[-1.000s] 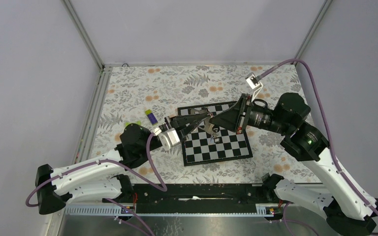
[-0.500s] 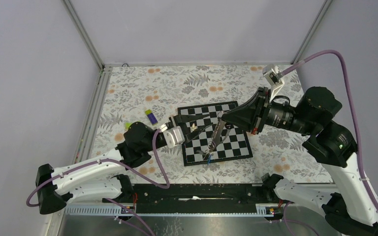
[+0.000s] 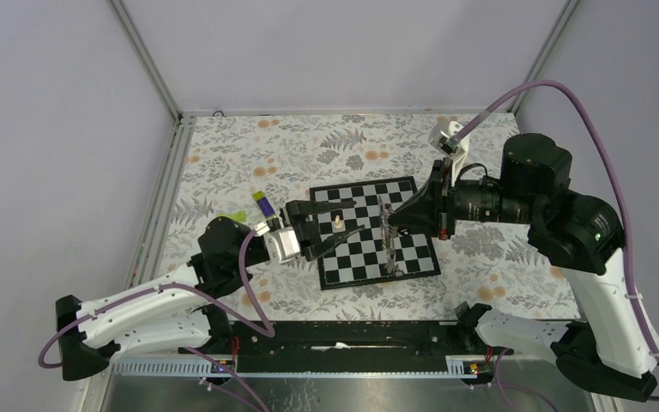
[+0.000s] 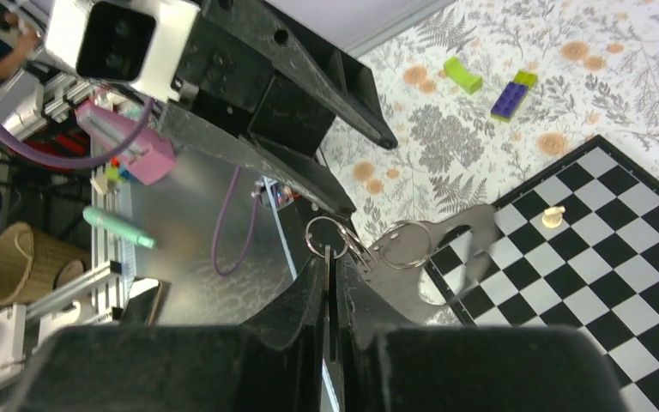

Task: Remove the keys from the keyring
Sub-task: Remove the key from the keyring.

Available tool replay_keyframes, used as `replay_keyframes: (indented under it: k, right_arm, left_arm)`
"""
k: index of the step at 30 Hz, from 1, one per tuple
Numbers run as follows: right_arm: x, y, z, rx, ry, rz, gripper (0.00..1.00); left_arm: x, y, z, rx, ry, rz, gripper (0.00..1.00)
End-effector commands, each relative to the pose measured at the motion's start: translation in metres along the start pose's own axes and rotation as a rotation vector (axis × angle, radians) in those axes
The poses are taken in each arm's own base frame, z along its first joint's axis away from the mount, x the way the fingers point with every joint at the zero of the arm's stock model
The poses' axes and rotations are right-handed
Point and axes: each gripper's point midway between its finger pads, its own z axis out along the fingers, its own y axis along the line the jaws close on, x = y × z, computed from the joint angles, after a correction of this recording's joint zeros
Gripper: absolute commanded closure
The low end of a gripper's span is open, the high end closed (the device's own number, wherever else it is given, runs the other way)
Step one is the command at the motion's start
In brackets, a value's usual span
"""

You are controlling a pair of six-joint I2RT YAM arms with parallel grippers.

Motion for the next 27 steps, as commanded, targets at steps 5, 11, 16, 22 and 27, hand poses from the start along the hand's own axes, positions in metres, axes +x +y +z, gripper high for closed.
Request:
replay_keyframes:
  k: [5,11,16,22,27]
  right_arm:
    - [0.017,0.020,-0.011,-0.129,0.085,-0.103,1.00]
    - [0.029,0.026,-0.008,-0.193,0.132,-0.078,1.00]
    - [0.035,0.024,-0.004,-0.208,0.155,-0.087,1.00]
    - [0.041,0.023,-0.001,-0.222,0.177,-0.074,1.00]
    - [0.042,0.021,0.000,-0.216,0.176,-0.074,1.00]
  left_arm:
    - [-0.032,-0.007,-0.004,0.075,-0.073,0.028,0.49]
    - [-0.038,-0.018,-0.001,0.152,-0.088,0.035,0.49]
    - [-0.039,-0.026,0.003,0.216,-0.091,0.034,0.49]
    - [-0.035,-0.036,0.007,0.278,-0.088,0.023,0.49]
    - [-0.026,-0.050,0.011,0.358,-0.068,-0.011,0.49]
